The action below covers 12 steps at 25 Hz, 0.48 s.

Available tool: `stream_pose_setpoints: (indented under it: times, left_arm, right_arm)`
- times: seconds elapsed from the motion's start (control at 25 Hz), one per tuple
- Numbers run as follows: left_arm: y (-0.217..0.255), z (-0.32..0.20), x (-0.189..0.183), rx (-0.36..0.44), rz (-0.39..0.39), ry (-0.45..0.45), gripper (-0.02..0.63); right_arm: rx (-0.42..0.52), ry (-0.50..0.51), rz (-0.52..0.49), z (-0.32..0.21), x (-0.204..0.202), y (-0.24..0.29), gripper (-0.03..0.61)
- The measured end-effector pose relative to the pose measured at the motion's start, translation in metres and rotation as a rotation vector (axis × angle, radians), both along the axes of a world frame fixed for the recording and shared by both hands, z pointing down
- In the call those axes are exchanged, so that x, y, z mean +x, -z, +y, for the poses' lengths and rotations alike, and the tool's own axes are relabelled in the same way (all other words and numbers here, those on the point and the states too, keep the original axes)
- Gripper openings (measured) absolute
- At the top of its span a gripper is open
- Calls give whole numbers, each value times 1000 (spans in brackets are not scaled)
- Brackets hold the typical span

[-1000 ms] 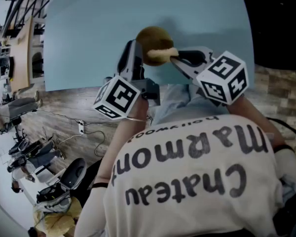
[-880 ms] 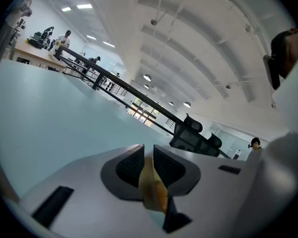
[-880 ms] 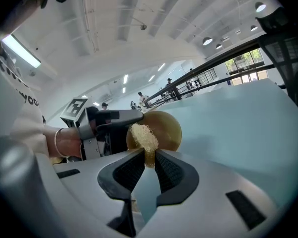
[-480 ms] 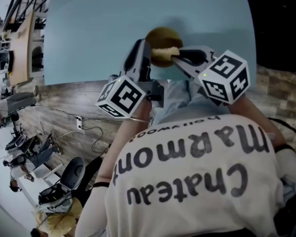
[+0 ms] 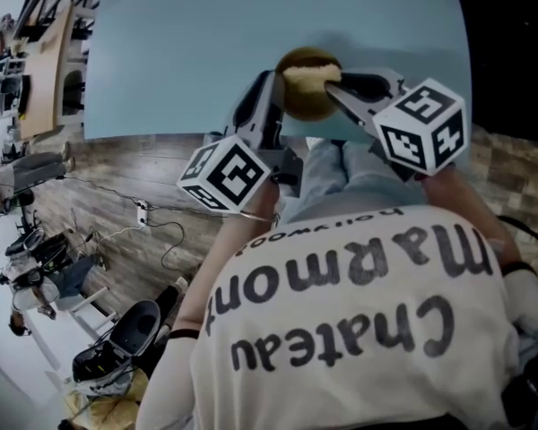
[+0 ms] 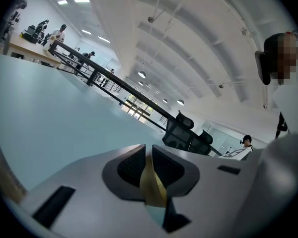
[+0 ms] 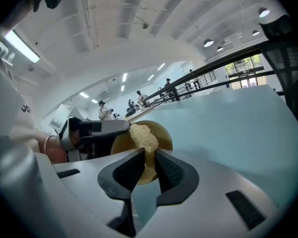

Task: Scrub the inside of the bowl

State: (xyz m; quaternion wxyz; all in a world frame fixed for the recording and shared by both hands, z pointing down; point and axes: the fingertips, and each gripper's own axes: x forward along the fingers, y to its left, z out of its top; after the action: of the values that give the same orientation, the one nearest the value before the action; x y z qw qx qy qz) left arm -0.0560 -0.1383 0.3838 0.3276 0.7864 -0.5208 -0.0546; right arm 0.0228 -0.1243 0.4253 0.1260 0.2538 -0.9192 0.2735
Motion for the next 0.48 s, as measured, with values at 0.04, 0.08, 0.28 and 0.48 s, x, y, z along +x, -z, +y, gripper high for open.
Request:
stream_pose_setpoints:
  times: [0.04,0.08,0.28,0.48]
  left_arm:
    - [3,3,4,2,-1,-3,41]
    - [5,6,8,1,-4,-5,41]
    - [8,15,15,18,3,-7,41]
    - [10,10,8,29,41,7,40]
  right_arm:
    - [7,-3,0,1,4,3,74]
    - [14,-5,0,3,7,5,74]
    - [36,23,-10,18,8,6,74]
    - [-7,45,-71,27,-4,8,74]
